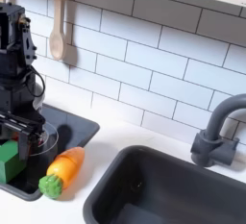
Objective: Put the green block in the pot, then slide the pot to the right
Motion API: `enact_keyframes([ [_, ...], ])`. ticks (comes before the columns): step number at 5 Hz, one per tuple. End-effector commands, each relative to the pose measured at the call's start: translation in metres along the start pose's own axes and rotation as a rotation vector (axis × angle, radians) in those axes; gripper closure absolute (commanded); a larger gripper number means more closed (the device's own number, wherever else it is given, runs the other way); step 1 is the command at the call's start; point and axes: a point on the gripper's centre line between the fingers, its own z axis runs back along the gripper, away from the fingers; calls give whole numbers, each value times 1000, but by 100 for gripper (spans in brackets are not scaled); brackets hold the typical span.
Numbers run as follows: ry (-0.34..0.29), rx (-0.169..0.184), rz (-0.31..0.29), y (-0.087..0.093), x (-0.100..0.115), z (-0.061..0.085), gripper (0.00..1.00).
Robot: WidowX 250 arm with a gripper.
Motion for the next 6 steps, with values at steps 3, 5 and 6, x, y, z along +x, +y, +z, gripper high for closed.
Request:
enact_keyframes([
  [3, 83, -28, -29, -3, -9, -33, 0],
  [5, 106, -37, -45, -4, -9, -39, 0],
  [6, 99, -38, -38, -3, -9, -38, 100],
])
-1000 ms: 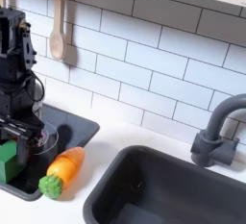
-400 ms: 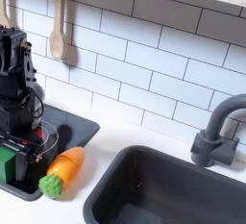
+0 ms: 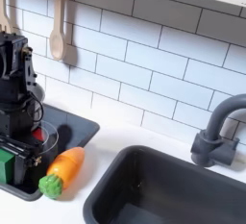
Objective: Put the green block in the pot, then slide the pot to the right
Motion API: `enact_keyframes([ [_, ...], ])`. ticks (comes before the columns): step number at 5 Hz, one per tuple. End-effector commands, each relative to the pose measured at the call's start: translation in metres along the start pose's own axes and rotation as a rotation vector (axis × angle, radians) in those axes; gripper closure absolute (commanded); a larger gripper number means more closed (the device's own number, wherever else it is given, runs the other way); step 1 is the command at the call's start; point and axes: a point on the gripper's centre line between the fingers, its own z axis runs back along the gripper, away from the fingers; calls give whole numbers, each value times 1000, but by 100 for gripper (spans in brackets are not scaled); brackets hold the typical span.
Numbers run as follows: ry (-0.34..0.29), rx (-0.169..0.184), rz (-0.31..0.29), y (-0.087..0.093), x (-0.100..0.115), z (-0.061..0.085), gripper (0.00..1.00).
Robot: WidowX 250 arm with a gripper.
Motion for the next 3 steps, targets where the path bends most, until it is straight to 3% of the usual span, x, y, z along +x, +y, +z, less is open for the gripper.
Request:
enact_keyframes([
  [1, -16, -10, 4, 0, -3, 3, 100],
  [3, -45, -32, -18, -4, -7, 14, 100],
])
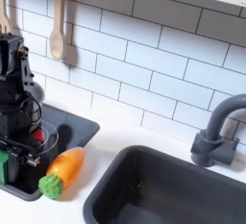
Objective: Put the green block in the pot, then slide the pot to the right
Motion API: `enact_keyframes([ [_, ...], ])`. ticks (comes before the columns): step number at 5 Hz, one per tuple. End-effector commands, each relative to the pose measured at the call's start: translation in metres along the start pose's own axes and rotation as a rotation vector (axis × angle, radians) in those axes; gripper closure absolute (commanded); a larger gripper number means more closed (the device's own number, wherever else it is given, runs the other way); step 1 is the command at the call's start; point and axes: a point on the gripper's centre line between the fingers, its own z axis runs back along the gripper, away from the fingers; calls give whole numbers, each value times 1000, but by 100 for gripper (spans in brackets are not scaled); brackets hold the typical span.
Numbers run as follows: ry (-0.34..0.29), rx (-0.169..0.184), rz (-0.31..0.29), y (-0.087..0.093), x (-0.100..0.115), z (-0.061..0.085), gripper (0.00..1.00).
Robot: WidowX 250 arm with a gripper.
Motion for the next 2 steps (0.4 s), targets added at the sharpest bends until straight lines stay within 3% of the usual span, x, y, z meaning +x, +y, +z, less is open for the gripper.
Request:
enact_keyframes([
  [1, -43, -20, -3, -2, -6, 23, 100],
  [2, -80, -36, 6, -3, -10, 41, 100],
])
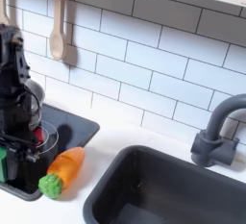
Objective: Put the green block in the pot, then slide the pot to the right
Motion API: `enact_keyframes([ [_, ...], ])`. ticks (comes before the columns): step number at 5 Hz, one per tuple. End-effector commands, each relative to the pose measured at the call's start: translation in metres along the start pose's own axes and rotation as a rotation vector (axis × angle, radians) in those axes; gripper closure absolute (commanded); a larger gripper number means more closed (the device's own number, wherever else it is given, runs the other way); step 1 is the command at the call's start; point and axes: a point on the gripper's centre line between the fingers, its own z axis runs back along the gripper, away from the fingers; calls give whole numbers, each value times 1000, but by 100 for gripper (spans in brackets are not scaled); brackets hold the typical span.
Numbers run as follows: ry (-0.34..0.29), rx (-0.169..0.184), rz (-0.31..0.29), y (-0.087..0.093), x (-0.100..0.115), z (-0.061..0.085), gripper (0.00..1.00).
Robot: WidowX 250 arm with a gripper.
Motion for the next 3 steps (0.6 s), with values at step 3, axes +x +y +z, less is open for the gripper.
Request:
enact_keyframes([
  [3, -167, -17, 67, 21, 21, 59, 100],
])
